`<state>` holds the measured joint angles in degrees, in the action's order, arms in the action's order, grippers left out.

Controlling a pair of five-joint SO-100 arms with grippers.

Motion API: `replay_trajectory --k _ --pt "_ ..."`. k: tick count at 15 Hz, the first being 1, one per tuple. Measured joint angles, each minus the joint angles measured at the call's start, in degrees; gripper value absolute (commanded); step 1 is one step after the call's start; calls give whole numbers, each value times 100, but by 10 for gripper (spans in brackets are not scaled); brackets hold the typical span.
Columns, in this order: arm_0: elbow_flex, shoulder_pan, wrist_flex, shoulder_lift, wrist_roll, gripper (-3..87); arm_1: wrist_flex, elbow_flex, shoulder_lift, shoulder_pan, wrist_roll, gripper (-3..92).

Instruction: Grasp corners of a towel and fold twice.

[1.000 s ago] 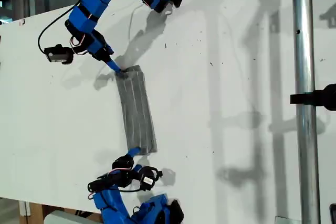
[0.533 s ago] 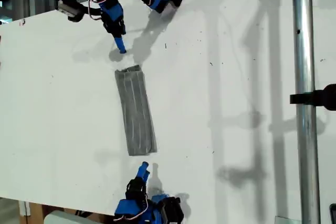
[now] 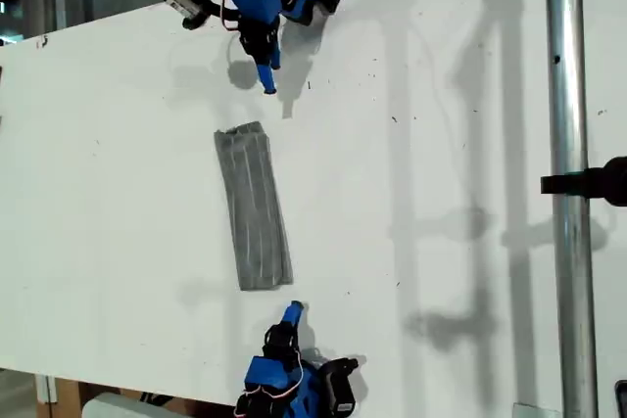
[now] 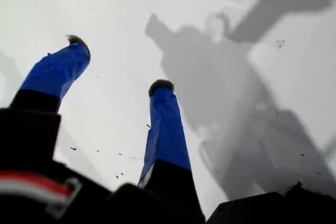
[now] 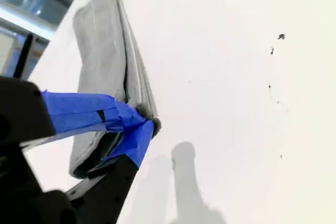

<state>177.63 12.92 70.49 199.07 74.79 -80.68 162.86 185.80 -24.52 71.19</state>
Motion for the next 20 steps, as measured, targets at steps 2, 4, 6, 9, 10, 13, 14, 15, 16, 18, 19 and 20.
replay_trajectory --k 2,4,6,9,10,13,14,15,16,18,19,20 --pt "44 26 -18 9 9 -23 79 18 114 -132 -97 327" --pt "79 18 -18 18 9 -23 431 -70 -369 -483 -606 355" --pt "79 18 -18 18 9 -23 844 -1002 -1969 -1099 -1687 375" --pt "79 9 -18 18 9 -23 1564 -2373 -4614 -1784 -3454 385" --pt "79 9 -9 18 9 -23 1863 -2602 -5221 -1854 -3841 387" --pt "79 0 35 18 9 -23 2988 -2856 -6864 -1934 -4210 397" --pt "79 9 35 18 9 -23 3331 -2971 -7471 -1951 -4166 399" --pt "79 9 35 18 9 -23 3612 -3120 -8024 -1942 -3981 399" --pt "79 9 35 18 9 -23 3841 -3322 -8508 -1934 -3762 398" --pt "79 9 35 18 9 -23 4113 -3797 -9202 -1854 -3270 395" --pt "79 9 35 18 9 -23 4175 -4087 -9519 -1723 -3041 396" --pt "79 9 44 18 9 -23 4201 -4474 -9932 -1582 -2804 394"
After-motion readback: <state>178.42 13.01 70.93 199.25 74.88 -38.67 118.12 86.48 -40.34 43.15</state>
